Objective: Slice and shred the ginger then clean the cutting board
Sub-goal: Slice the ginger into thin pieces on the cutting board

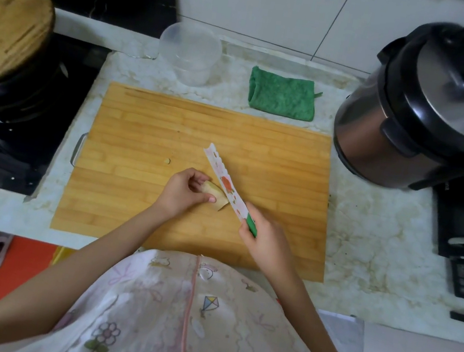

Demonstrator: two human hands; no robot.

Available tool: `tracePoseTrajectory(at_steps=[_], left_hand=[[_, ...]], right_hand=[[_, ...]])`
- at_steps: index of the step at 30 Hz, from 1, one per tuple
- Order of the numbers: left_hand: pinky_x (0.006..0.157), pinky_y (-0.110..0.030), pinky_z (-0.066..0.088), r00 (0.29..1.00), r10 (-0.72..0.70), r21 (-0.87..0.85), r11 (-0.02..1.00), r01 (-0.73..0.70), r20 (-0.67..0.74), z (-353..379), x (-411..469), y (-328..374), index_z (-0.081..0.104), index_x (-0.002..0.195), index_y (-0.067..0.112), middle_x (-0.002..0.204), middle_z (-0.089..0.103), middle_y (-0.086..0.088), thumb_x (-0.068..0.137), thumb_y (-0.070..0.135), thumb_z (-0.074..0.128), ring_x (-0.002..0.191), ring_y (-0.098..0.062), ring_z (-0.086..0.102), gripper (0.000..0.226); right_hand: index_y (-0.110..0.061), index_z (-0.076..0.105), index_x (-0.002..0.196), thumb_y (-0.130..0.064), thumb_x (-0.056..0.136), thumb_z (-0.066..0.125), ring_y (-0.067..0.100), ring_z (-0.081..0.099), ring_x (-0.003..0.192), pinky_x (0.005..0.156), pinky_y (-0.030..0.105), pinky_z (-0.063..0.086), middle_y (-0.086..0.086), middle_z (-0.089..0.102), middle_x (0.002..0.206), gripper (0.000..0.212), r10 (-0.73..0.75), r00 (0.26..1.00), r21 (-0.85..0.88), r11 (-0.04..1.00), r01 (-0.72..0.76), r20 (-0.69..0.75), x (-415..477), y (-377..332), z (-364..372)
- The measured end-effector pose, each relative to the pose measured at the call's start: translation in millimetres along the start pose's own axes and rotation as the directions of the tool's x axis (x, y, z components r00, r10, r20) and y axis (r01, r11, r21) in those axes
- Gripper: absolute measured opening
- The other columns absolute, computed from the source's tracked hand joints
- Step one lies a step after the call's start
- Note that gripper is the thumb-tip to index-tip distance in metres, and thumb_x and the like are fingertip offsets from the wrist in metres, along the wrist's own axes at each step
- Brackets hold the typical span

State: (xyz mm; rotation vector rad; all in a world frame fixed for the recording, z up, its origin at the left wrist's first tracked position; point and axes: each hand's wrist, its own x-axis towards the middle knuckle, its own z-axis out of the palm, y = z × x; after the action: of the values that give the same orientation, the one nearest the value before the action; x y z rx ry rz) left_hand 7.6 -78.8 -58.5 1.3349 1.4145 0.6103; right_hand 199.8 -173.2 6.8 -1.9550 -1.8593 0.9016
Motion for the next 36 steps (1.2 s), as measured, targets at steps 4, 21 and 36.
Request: tracePoseTrajectory(at_steps=[4, 21, 36], left_hand=[[0.067, -0.008, 0.044, 1.0, -0.02, 0.013, 1.0, 0.02, -0.01, 1, 1, 2, 0.064, 0.099, 0.007, 0.084, 0.059, 0.007, 0.062, 0.001, 0.086, 0.07, -0.007, 0.054, 0.043], [0.099, -0.025, 0.04, 0.979, 0.185, 0.252, 0.947, -0.2, 0.082, 33, -4, 10, 0.047, 0.138, 0.009, 0.127, 0.045, -0.008, 0.06, 0.015, 0.089, 0.115, -0.02, 0.048, 0.09], [0.095, -0.037, 0.046, 0.947, 0.317, 0.395, 0.864, -0.313, 0.057, 26, -2, 7, 0.056, 0.132, 0.013, 0.123, 0.05, -0.008, 0.059, 0.035, 0.089, 0.113, -0.023, 0.05, 0.083]], right_hand=[[-0.012, 0.054, 0.122, -0.013, 0.089, 0.048, 0.021, 0.051, 0.063, 0.055, 0.037, 0.038, 0.005, 0.058, 0.076, 0.034, -0.015, 1.0, -0.06, 0.998, 0.015, 0.015, 5, -2, -1], [-0.014, 0.049, 0.136, -0.018, 0.097, 0.048, 0.001, 0.055, 0.085, 0.074, 0.026, 0.053, -0.004, 0.062, 0.123, 0.039, 0.178, 0.977, 0.211, 0.966, -0.152, -0.114, -1, 10, -7], [-0.019, 0.05, 0.134, -0.017, 0.097, 0.047, 0.009, 0.06, 0.071, 0.057, 0.027, 0.049, -0.01, 0.064, 0.113, 0.038, 0.198, 0.978, 0.298, 0.94, -0.168, -0.073, -6, 5, -9]])
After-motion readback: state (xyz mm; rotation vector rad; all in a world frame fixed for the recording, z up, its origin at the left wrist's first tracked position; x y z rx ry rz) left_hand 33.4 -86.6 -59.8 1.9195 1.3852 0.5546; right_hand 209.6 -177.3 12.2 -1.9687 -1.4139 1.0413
